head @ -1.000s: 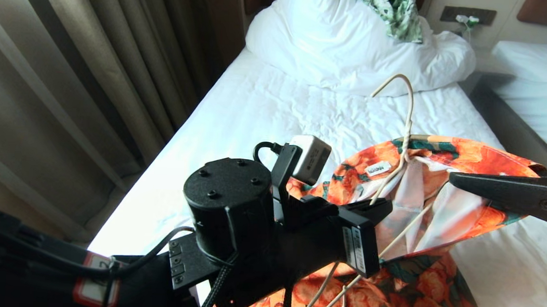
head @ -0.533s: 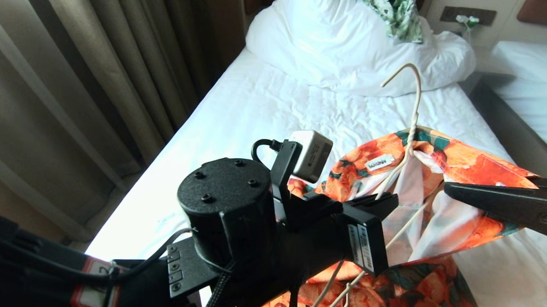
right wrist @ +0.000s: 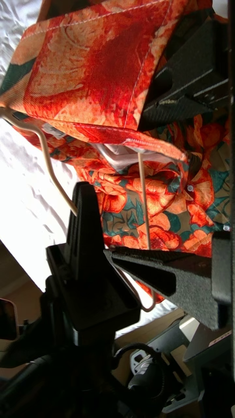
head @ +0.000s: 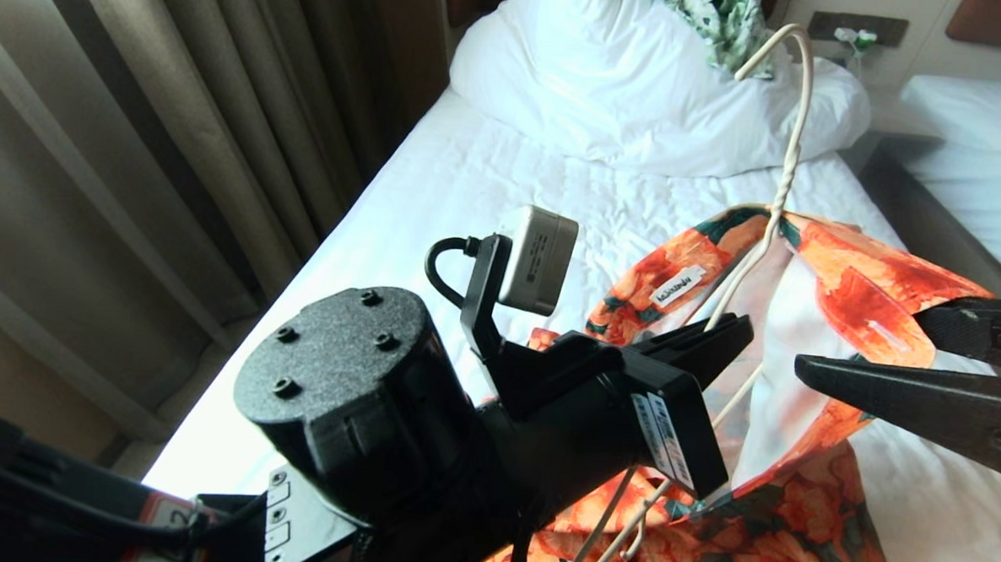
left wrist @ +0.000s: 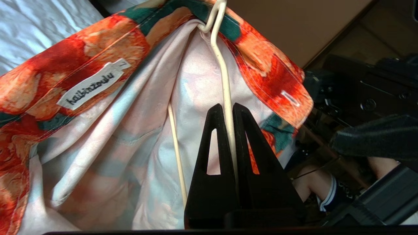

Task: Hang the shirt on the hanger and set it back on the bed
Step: Hook one side of the shirt onto the hanger

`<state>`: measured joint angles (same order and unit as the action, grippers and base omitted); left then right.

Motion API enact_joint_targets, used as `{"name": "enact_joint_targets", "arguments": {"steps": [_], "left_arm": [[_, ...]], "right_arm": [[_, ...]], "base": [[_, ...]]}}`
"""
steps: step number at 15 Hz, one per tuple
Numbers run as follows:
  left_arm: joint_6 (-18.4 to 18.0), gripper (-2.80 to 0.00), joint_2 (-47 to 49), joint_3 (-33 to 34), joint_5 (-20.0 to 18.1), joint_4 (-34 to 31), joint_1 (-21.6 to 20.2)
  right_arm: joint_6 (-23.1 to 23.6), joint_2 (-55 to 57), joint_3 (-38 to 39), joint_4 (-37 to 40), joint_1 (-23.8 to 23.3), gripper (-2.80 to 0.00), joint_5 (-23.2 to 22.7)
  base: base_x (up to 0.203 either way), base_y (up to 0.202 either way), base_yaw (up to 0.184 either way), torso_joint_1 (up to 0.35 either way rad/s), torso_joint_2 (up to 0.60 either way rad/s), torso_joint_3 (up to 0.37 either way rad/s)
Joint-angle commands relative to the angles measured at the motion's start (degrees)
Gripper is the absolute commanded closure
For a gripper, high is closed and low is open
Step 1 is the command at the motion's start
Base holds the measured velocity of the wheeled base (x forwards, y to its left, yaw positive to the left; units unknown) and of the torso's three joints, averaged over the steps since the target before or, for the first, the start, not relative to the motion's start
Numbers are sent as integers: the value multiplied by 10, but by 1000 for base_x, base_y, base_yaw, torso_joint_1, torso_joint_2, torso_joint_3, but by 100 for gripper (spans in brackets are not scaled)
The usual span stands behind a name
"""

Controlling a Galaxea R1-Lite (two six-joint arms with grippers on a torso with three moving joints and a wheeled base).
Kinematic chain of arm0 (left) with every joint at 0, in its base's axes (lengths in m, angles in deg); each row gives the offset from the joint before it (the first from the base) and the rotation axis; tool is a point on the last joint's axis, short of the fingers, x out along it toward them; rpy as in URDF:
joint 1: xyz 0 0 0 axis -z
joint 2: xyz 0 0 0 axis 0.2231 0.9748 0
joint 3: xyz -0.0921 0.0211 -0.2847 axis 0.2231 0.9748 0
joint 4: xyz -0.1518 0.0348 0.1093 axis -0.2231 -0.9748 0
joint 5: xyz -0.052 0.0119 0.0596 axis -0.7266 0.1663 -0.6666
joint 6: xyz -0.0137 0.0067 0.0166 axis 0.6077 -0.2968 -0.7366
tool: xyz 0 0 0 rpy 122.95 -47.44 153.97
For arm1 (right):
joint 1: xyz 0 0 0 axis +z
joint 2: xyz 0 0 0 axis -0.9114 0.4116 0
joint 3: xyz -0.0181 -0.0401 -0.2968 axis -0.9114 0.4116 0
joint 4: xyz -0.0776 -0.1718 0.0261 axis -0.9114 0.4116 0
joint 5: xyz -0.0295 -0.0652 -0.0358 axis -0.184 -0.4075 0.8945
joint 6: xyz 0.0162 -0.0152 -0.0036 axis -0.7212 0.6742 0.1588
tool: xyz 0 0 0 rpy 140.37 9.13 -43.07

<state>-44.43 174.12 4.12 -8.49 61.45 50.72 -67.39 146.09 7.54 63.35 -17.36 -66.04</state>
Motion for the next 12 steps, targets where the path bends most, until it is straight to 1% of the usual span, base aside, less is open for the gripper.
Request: {"name": "enact_joint_targets", "arguments": {"steps": [1, 2, 4, 5, 7, 8, 10, 12], "left_arm": [[15, 0, 8, 7, 0, 18, 5], [25, 0, 9, 10, -1, 33, 6], [27, 0, 13, 16, -1, 60, 6], [27, 0, 12, 16, -2, 67, 5], [28, 0, -1, 15, -16, 82, 4], [28, 0, -7, 17, -21, 85, 6], [28, 0, -17, 21, -23, 87, 10], [28, 0, -32, 24, -24, 87, 8]], "right_arm": [[-12, 0, -6, 2, 0, -280, -1], [-18, -4, -7, 3, 0, -280, -1], [-27, -27, -8, 12, -1, -280, -1], [-40, -42, -9, 31, -2, -280, -1], [-103, -66, -13, 98, -2, -280, -10], [-126, -69, -14, 108, -3, -280, -15], [-142, -64, -25, 126, -3, -280, -15], [-168, -61, -37, 168, -3, -280, -16]], "base": [[0, 0, 0, 0, 0, 0], [0, 0, 0, 0, 0, 0], [0, 0, 0, 0, 0, 0], [0, 0, 0, 0, 0, 0], [0, 0, 0, 0, 0, 0], [0, 0, 0, 0, 0, 0], [0, 0, 0, 0, 0, 0], [0, 0, 0, 0, 0, 0]]}}
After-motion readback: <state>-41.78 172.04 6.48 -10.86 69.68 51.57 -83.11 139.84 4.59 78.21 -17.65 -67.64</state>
